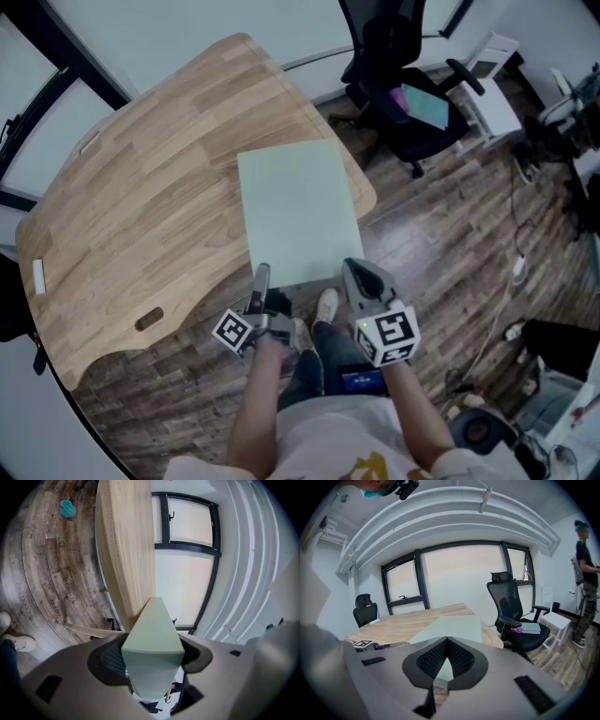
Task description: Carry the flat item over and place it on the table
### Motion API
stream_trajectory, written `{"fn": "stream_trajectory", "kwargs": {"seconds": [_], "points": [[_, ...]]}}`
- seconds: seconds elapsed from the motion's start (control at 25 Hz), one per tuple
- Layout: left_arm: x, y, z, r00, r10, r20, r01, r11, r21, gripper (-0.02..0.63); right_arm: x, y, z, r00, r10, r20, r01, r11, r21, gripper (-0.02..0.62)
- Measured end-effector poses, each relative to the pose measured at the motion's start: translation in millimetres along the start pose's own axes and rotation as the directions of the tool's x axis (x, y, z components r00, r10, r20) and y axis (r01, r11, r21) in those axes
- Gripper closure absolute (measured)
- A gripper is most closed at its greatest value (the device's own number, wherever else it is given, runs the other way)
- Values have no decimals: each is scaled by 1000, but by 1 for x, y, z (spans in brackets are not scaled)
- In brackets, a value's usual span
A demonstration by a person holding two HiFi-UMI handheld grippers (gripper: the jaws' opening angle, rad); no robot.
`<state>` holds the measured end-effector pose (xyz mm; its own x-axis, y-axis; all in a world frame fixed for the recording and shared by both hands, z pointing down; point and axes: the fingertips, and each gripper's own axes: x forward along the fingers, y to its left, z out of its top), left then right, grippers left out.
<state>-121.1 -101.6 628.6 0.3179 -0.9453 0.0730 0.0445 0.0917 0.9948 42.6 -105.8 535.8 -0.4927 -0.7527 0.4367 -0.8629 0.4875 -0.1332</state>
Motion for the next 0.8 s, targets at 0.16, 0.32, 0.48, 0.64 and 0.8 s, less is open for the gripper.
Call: {"fn": "stream_trajectory", "kwargs": {"seconds": [0.16, 0.32, 0.48, 0.64, 0.8], "points": [[6, 1, 0, 1000, 1, 6, -1, 1000, 1, 321, 2, -4, 0, 1000, 2, -7, -2, 1000, 8, 597], [9, 3, 0, 1000, 1, 10, -1, 1000, 8, 321, 5, -6, 0, 1000, 6, -3, -6, 1000, 7, 597], [11, 3, 1, 1000, -4, 14, 3, 1000, 12, 321, 7, -7, -2, 1000, 9, -11, -9, 1000, 16, 597], [11, 4, 1, 1000, -3, 23, 3, 1000, 11, 321, 8, -8, -2, 1000, 14, -5, -14, 1000, 17, 598], [10, 6, 0, 1000, 8, 27, -8, 1000, 6, 319, 7, -10, -4, 1000, 16, -7, -16, 1000, 24, 597]]}}
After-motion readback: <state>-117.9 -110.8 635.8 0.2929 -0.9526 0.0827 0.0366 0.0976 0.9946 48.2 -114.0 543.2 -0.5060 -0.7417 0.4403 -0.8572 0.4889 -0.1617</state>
